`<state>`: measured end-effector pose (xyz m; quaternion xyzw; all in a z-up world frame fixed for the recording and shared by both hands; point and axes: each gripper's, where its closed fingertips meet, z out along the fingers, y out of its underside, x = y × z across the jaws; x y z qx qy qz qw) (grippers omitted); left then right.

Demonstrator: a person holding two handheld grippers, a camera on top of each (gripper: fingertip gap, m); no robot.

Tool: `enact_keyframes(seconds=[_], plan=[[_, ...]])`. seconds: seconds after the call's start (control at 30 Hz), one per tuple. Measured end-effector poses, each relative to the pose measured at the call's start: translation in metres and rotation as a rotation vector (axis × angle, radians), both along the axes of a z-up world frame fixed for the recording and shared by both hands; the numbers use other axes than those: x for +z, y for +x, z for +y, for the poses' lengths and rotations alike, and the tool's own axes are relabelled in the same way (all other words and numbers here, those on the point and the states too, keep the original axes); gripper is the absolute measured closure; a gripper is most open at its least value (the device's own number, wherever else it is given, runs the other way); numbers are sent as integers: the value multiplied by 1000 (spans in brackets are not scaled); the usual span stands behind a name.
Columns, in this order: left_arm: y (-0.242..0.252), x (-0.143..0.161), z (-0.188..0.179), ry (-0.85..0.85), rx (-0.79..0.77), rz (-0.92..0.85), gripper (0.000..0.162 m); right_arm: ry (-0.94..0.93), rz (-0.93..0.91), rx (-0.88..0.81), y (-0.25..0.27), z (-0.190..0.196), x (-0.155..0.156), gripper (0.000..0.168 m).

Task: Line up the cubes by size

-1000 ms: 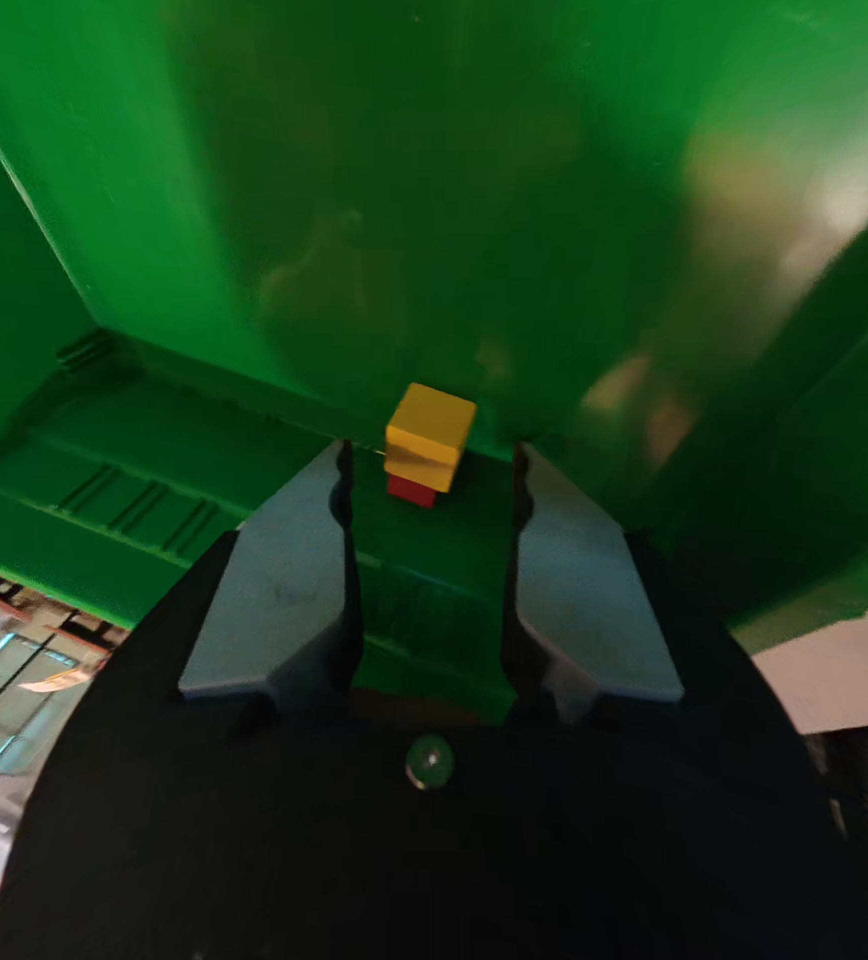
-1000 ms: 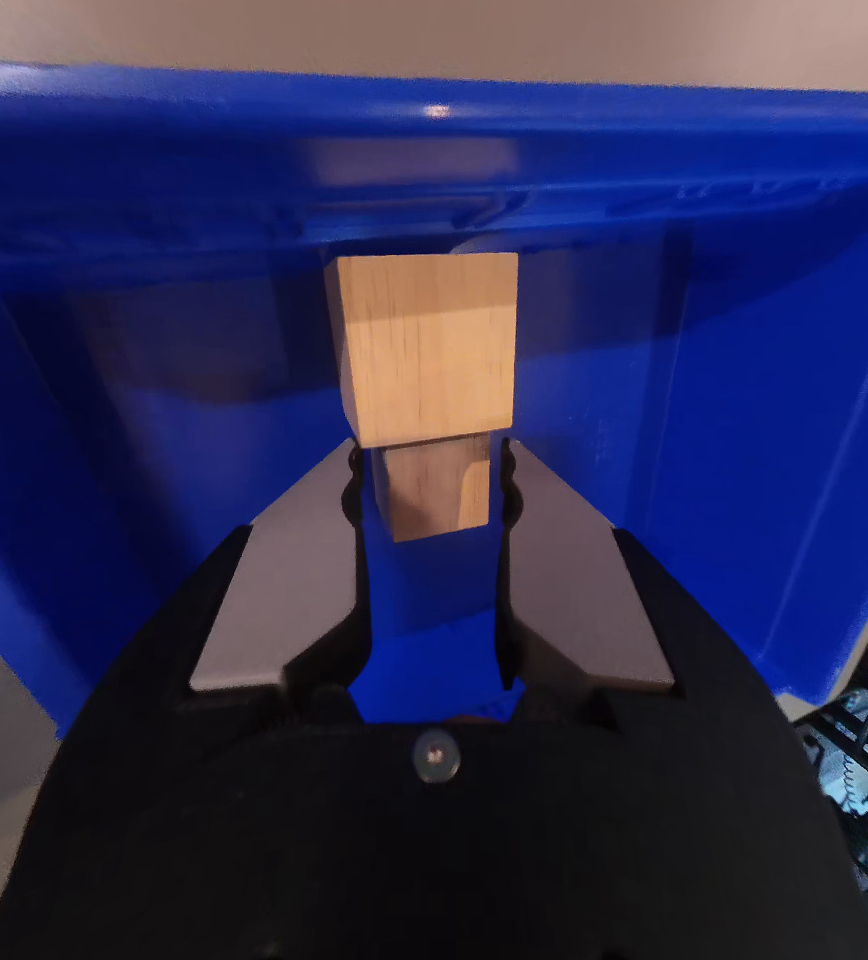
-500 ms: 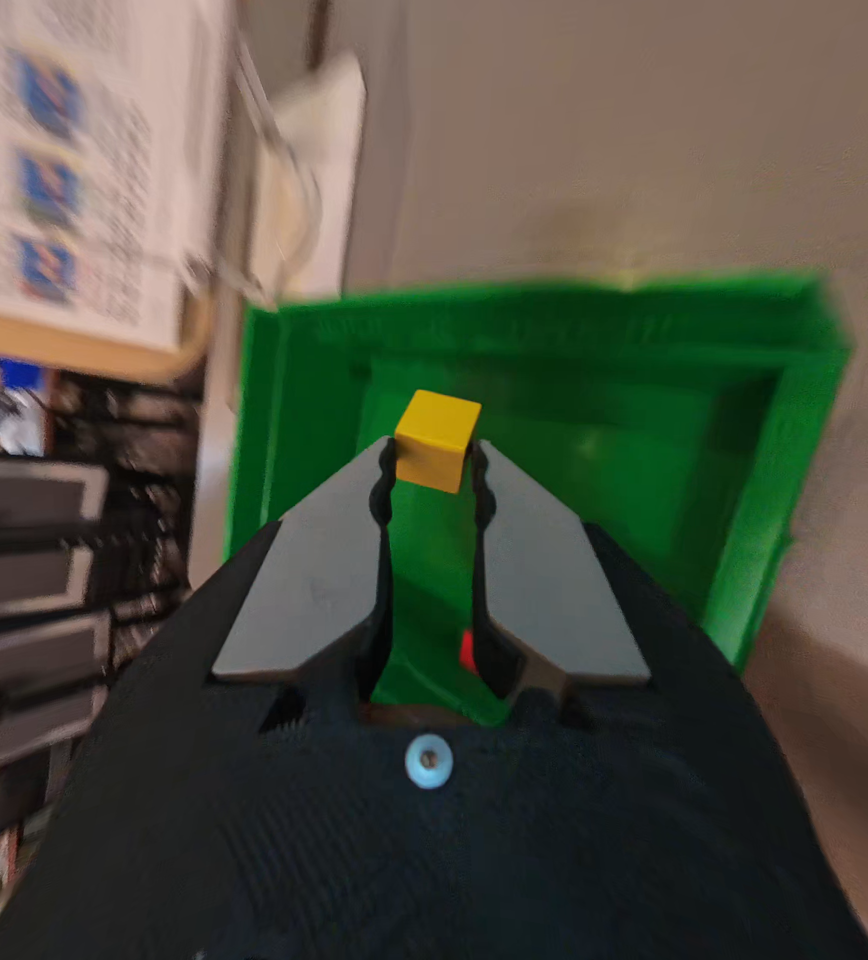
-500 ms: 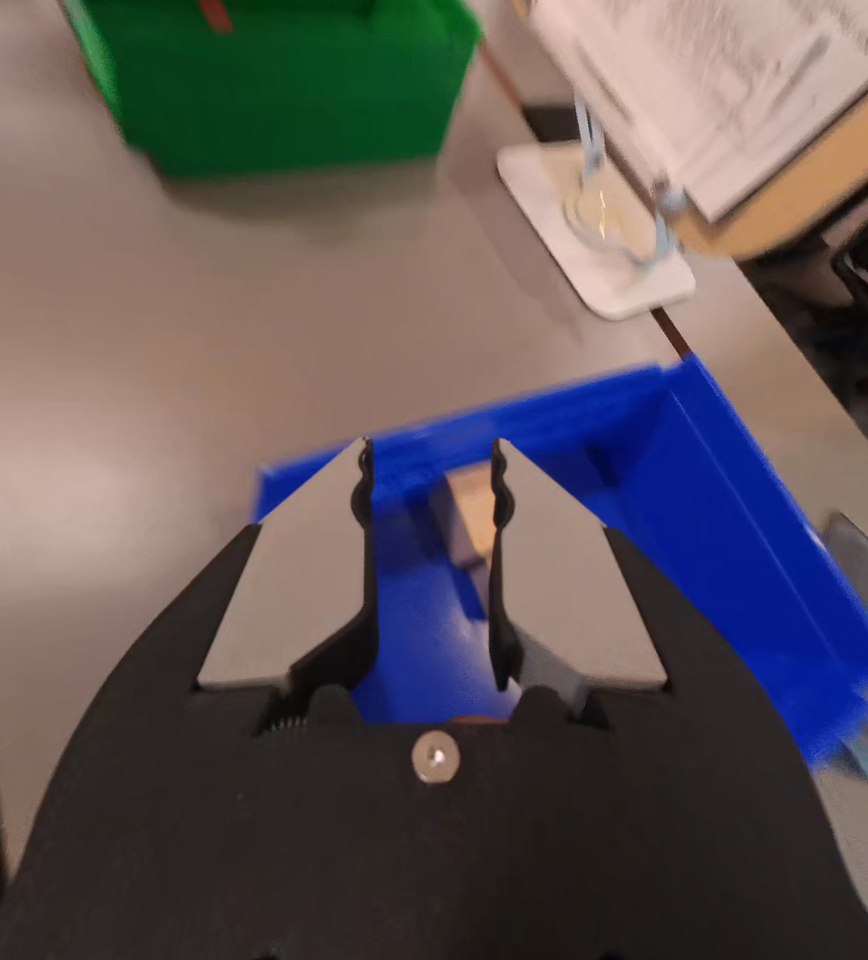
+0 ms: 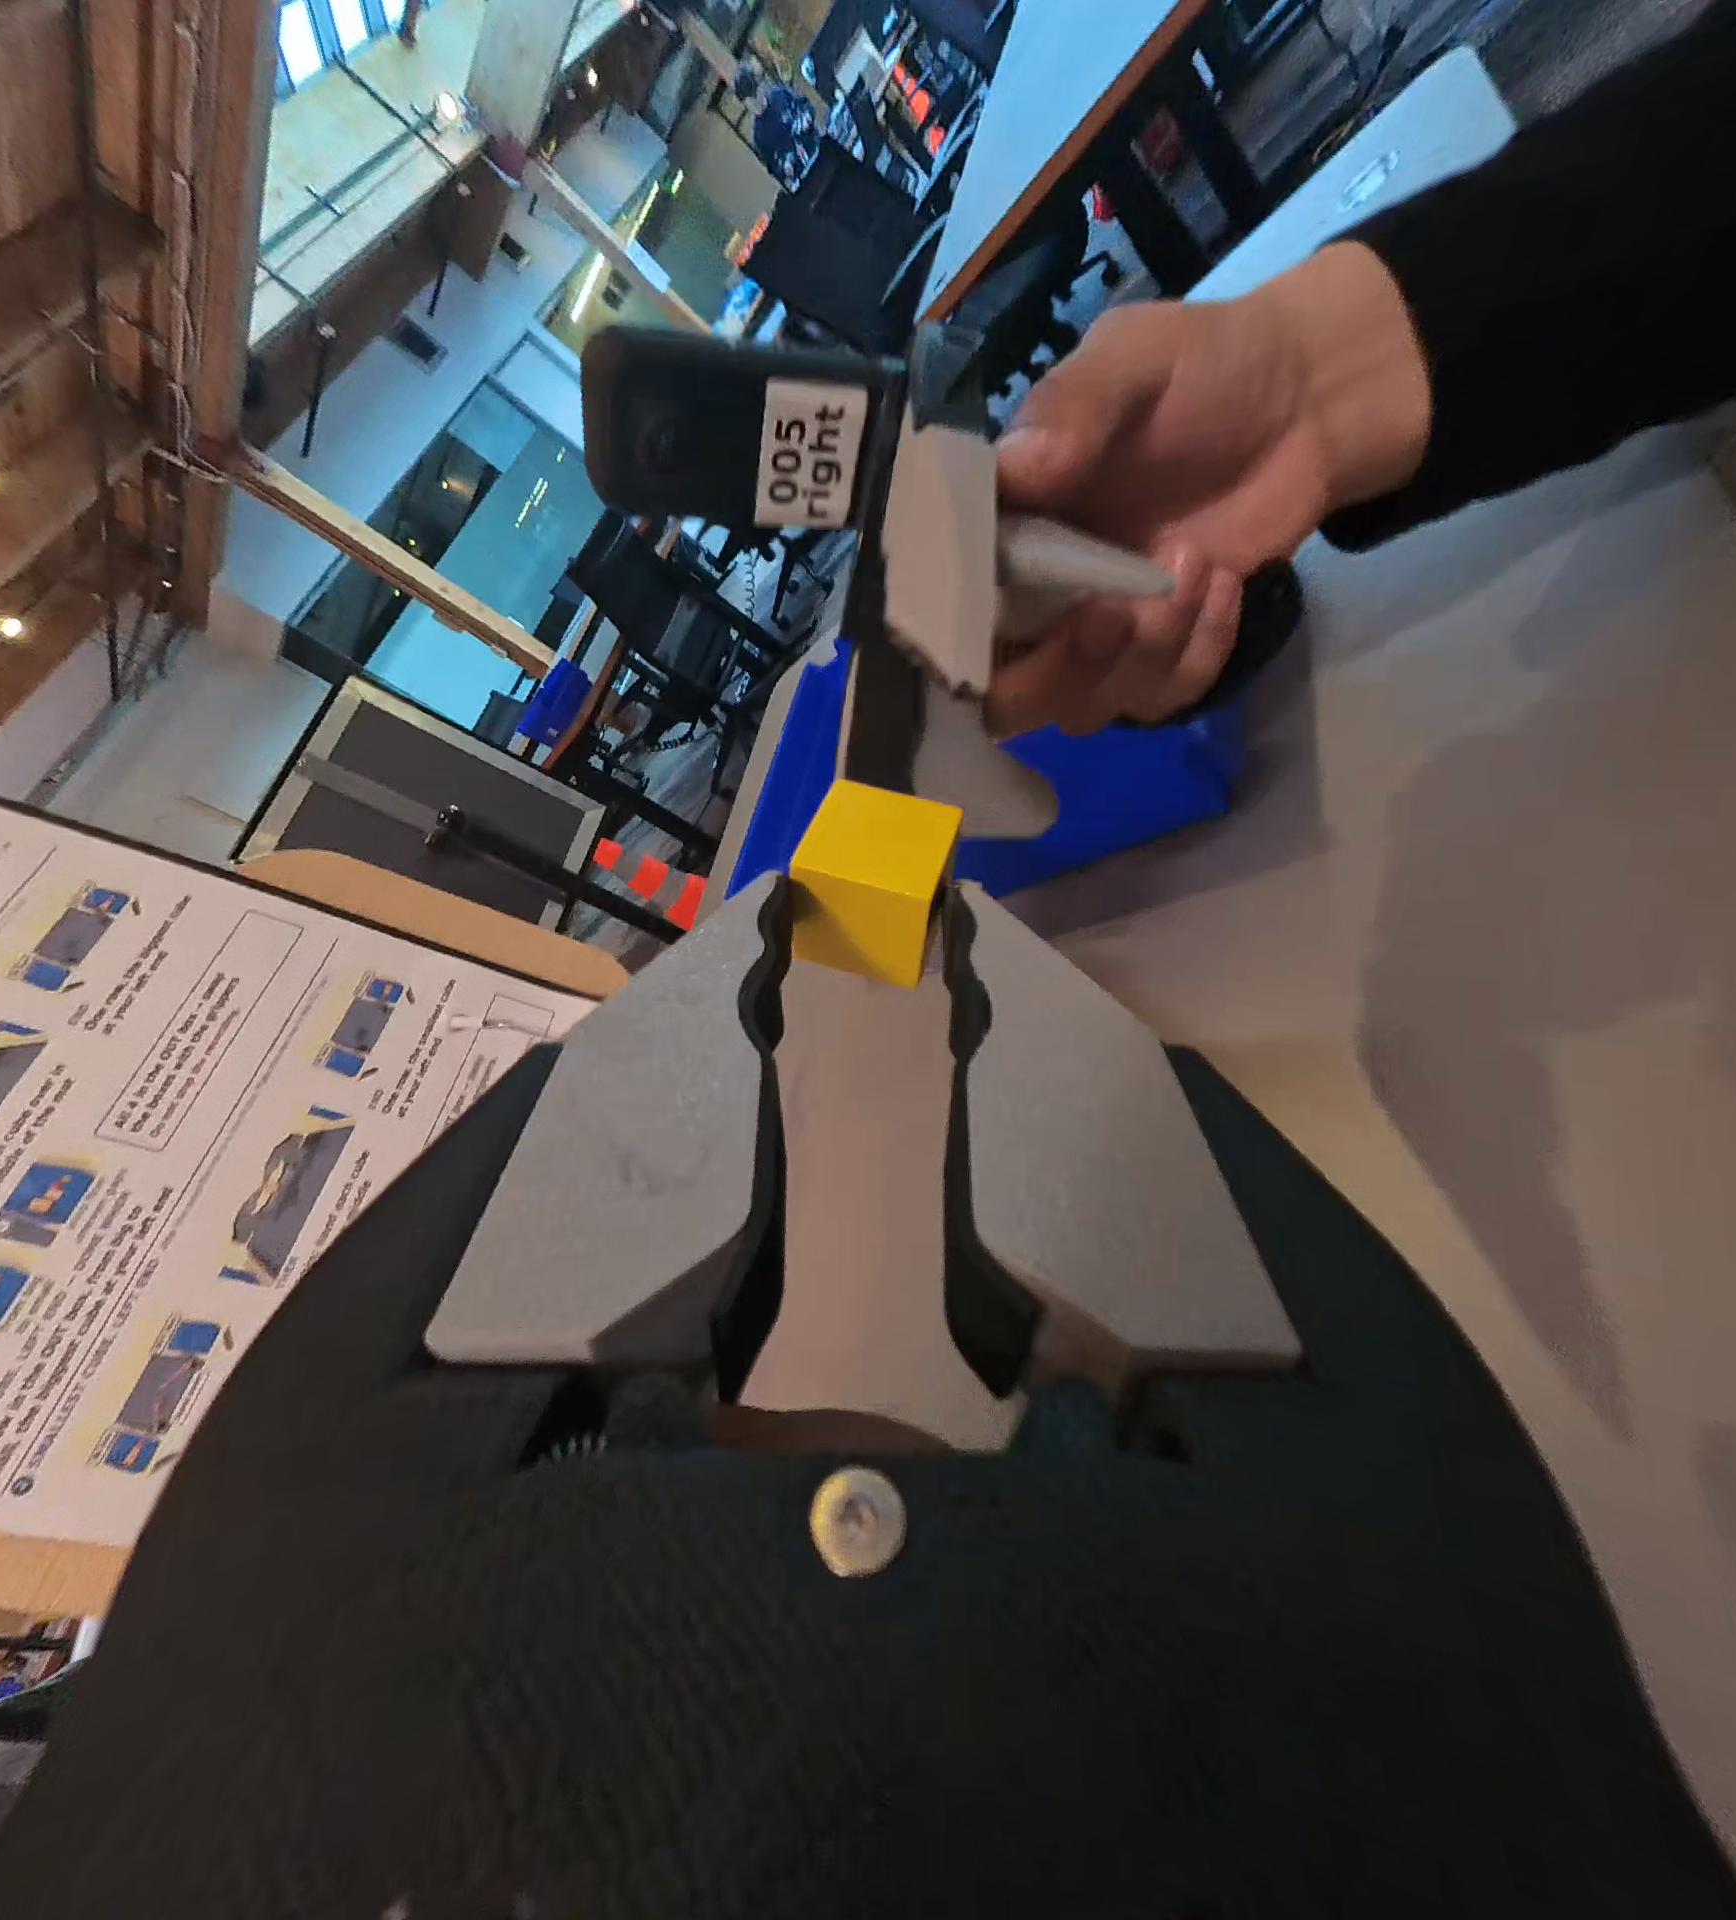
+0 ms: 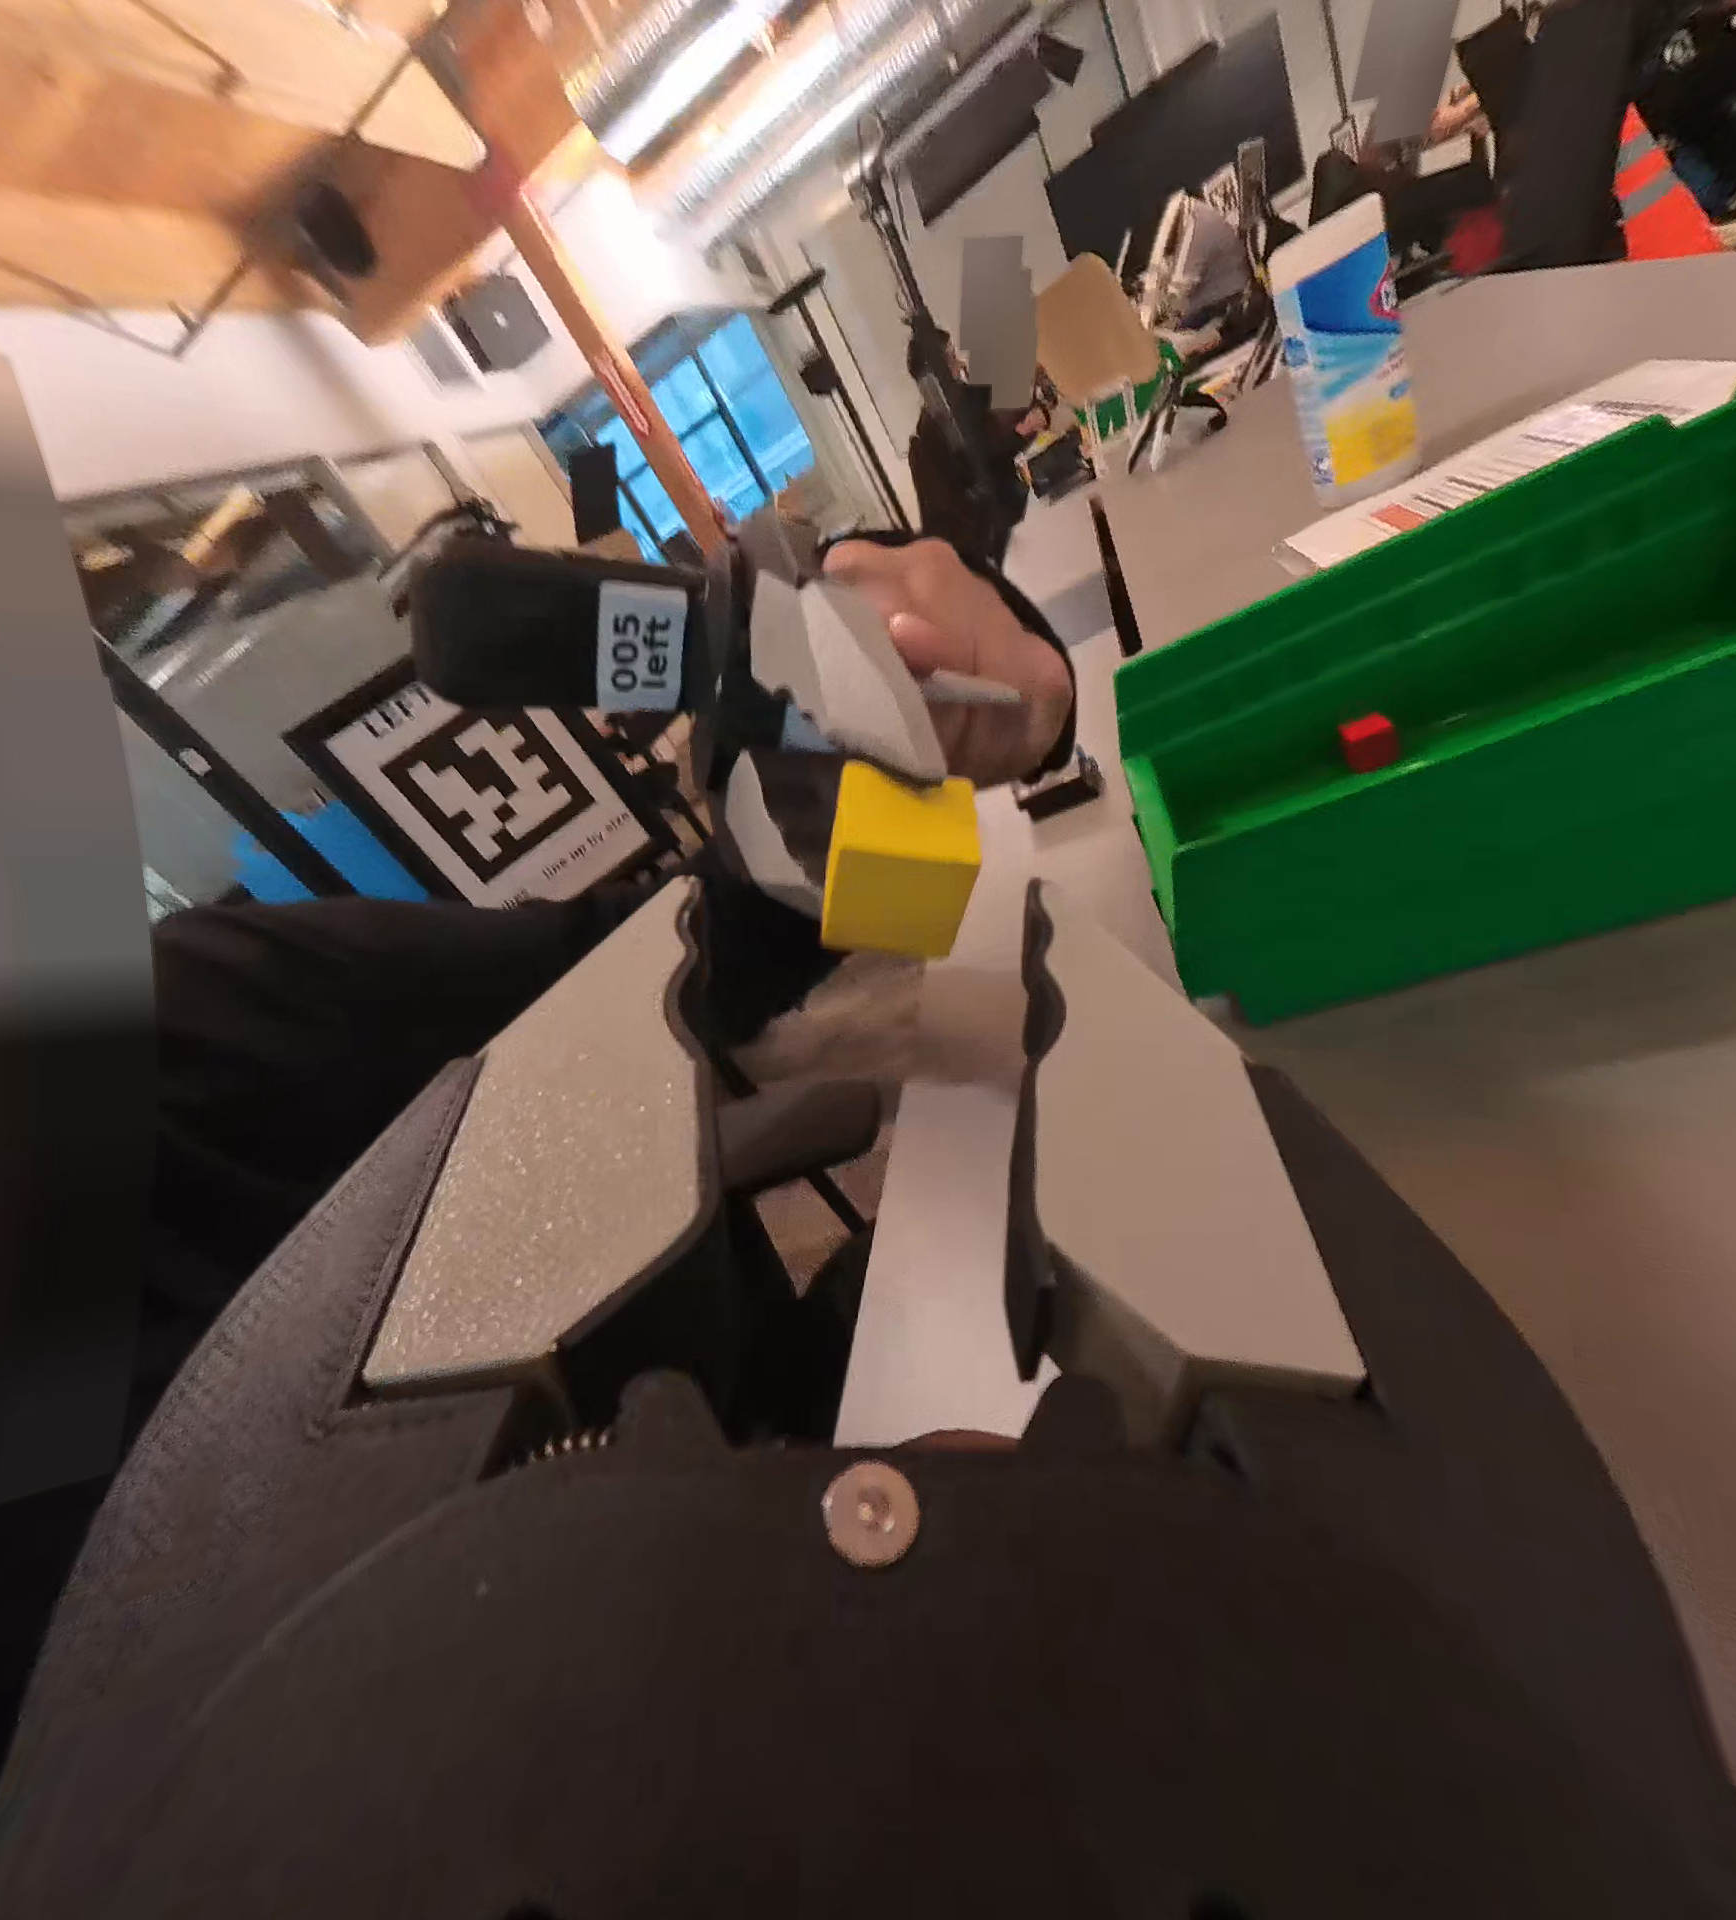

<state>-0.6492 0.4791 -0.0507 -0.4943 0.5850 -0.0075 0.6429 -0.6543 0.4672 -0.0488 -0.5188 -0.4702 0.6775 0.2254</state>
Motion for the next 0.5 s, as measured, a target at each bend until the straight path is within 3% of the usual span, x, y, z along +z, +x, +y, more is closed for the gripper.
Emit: enact_keyframes(seconds=[0.1,0.27,0.3,0.5], plan=[[7,-4,1,-14,-11,-22,136,-1,10,0,-6,3,-5,141],[-4,-25,7,-109,30,43,135,70,-57,-54,-7,11,-20,144],[-14,-31,11,-118,62,88,142,83,-59,-73,-3,15,-19,144],[-135,-82,40,-346,325,413,126,257,-200,-256,47,64,-19,143]])
